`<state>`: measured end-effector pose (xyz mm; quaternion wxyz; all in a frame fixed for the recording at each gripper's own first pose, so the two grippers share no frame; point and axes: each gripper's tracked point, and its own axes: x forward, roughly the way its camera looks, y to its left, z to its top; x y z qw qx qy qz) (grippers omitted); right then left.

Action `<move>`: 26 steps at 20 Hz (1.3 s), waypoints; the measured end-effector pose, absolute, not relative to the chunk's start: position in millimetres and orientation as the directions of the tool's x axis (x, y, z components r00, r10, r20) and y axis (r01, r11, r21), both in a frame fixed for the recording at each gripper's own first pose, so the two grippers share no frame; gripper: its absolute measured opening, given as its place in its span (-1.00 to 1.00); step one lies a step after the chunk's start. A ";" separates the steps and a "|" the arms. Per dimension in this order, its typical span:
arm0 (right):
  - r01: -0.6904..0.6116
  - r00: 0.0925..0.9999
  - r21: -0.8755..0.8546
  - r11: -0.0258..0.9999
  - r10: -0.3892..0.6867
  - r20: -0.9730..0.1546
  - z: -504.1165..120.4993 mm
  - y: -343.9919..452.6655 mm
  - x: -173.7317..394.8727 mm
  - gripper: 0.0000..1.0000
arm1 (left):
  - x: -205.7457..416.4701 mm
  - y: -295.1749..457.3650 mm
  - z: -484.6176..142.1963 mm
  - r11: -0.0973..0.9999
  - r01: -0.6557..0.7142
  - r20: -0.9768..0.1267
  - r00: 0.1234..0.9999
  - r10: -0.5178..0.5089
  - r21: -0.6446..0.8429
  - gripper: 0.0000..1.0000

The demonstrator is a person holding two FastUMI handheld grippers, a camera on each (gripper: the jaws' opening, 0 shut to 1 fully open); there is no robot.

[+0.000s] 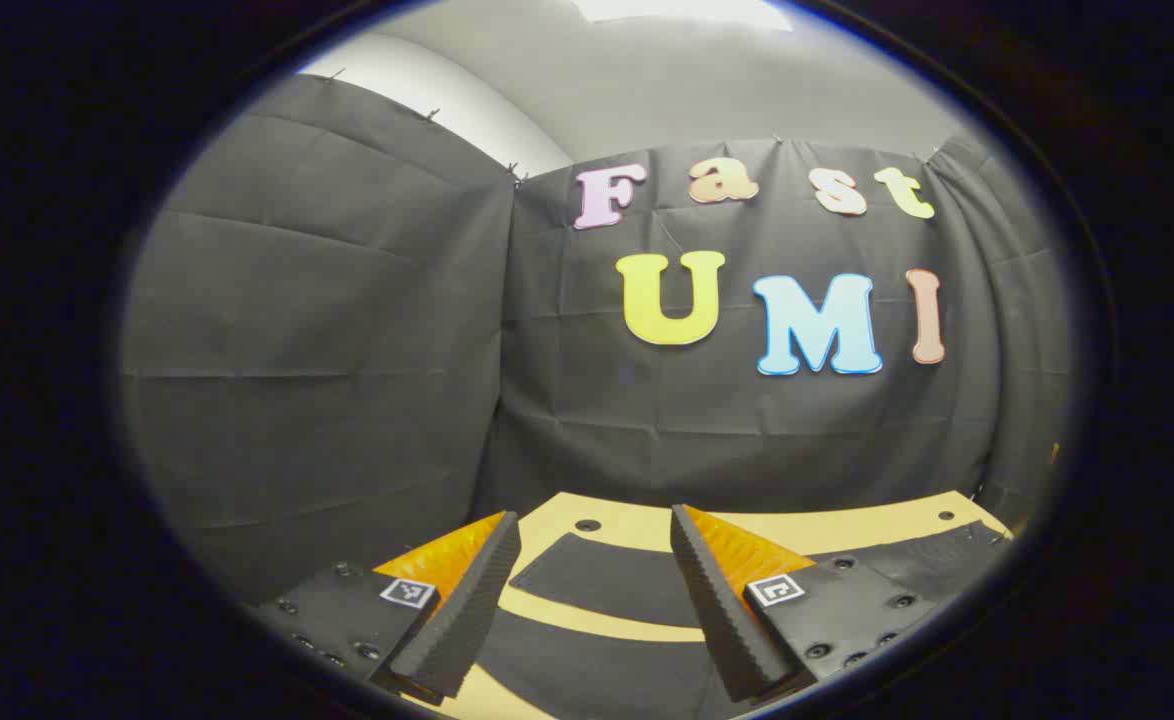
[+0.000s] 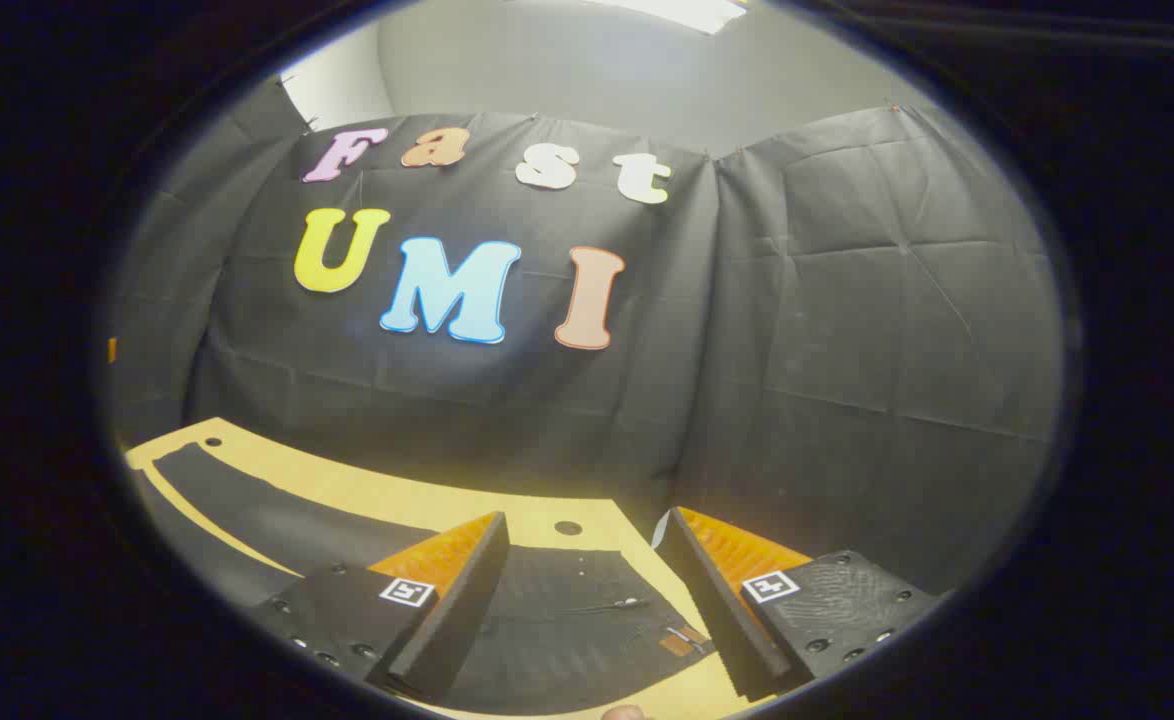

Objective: Grasp the waist and the cuffs of the jeans and fold them to make the two legs overlap; first hold the waist and fold one-third of the jeans toward the cuffs, then hold the cuffs and fold the remaining one-third in the same direction to finish folding.

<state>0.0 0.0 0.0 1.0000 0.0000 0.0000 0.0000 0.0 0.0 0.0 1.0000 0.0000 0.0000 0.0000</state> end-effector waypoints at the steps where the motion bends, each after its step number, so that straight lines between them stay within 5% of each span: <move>1: -0.001 1.000 0.001 1.000 0.001 -0.001 0.1 0.3 0.9 0.90 | 0.3 0.2 -0.2 1.000 0.000 -0.001 1.000 0.000 0.001 0.94; 26: 0.007 0.999 -0.005 1.000 -0.007 -0.040 -14.5 5.5 17.1 0.90 | 21.6 -5.7 -18.6 1.000 0.012 -0.057 0.998 -0.013 -0.020 0.94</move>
